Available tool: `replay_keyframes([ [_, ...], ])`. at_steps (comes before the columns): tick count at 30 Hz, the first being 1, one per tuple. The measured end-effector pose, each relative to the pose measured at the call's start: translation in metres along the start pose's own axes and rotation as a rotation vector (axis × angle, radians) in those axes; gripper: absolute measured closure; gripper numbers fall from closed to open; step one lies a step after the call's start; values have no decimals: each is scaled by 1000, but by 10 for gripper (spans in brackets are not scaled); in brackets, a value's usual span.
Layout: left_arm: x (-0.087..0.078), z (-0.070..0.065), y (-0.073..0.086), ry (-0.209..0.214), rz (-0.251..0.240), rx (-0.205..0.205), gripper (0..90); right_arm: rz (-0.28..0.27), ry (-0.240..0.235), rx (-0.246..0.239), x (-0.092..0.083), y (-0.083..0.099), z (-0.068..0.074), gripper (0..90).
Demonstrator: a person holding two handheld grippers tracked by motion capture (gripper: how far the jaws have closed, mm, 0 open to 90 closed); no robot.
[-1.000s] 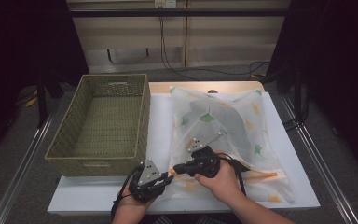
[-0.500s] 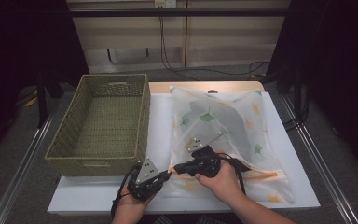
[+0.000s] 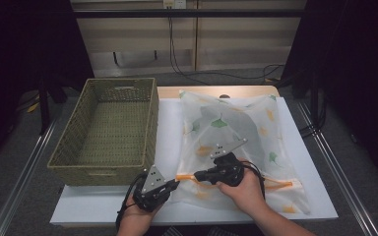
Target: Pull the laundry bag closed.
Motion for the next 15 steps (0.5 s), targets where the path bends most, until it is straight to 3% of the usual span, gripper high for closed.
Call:
replay_keyframes([
  [7,0,0,1,-12,33,10,892,-16,25,1,-15,3,-7,900],
  [15,2,0,2,-12,34,12,892,-32,54,-1,-29,8,-15,900],
])
Point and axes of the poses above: each handheld gripper's, and its own axes: x roughly forward along the jaws, y roughly out of its underside, z roughly to its left, the point moved 6 cm from there along x, roughly forward along the jaws, and after that the axes turned 14 degrees about y, right-handed, at the moved point
